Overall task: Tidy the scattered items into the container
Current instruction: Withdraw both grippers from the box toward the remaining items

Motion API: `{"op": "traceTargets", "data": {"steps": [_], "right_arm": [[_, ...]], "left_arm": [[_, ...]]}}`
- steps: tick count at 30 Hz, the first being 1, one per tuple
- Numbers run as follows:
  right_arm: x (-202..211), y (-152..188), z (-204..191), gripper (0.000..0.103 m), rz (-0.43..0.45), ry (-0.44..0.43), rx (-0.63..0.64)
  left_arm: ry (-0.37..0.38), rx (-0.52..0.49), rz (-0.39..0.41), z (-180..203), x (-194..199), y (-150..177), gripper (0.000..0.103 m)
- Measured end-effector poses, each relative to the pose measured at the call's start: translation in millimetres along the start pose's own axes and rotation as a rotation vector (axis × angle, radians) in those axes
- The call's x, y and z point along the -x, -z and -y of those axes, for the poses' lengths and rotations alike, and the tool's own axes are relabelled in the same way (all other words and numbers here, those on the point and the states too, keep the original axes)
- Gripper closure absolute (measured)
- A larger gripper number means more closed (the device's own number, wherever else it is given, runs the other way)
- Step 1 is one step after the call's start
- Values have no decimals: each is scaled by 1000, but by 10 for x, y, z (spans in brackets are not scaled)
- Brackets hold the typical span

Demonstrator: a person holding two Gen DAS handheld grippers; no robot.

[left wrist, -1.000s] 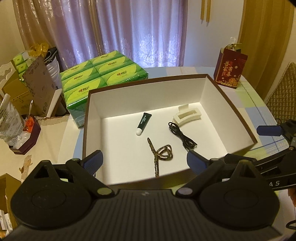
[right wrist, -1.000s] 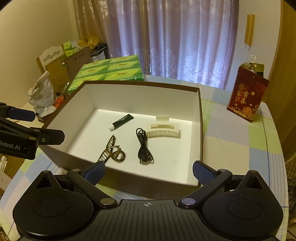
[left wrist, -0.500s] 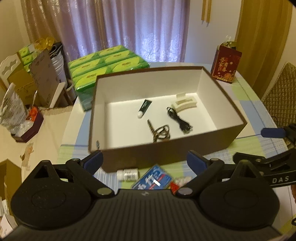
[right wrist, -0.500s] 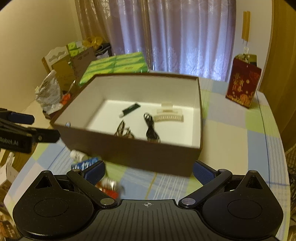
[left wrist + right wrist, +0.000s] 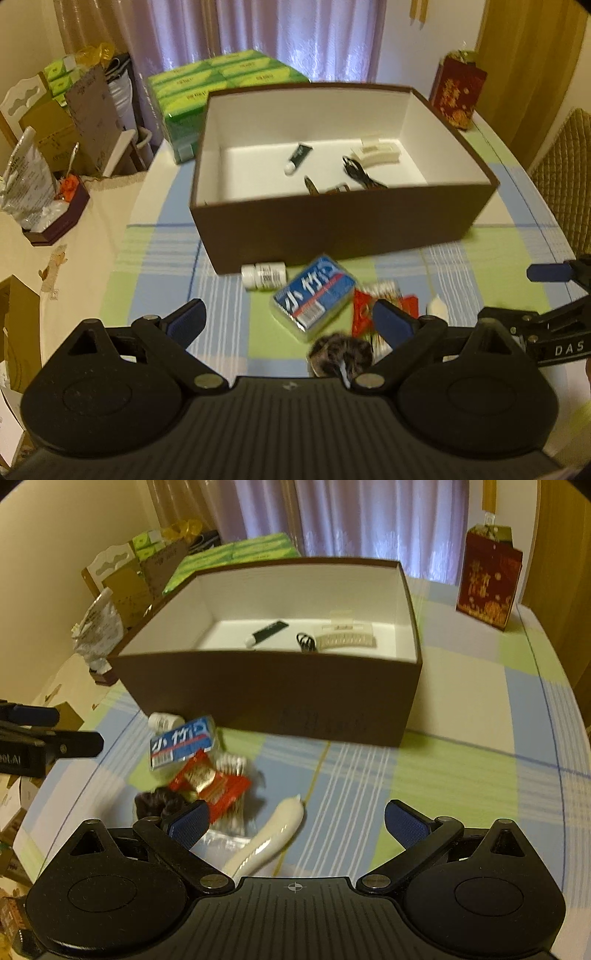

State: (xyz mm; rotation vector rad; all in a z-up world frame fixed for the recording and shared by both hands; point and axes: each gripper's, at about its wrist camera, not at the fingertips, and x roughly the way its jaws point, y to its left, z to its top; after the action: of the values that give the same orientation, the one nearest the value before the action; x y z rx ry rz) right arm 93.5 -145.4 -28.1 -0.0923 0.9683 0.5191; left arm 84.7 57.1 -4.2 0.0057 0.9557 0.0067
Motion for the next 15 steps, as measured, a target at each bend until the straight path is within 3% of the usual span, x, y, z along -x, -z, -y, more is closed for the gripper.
{"op": "traceTargets", "data": {"steps": [15], "right_arm": [[-191,329,34,0,-104,4,-38]], "left_arm": [[55,-44,-78,188,-236,322,10]]}}
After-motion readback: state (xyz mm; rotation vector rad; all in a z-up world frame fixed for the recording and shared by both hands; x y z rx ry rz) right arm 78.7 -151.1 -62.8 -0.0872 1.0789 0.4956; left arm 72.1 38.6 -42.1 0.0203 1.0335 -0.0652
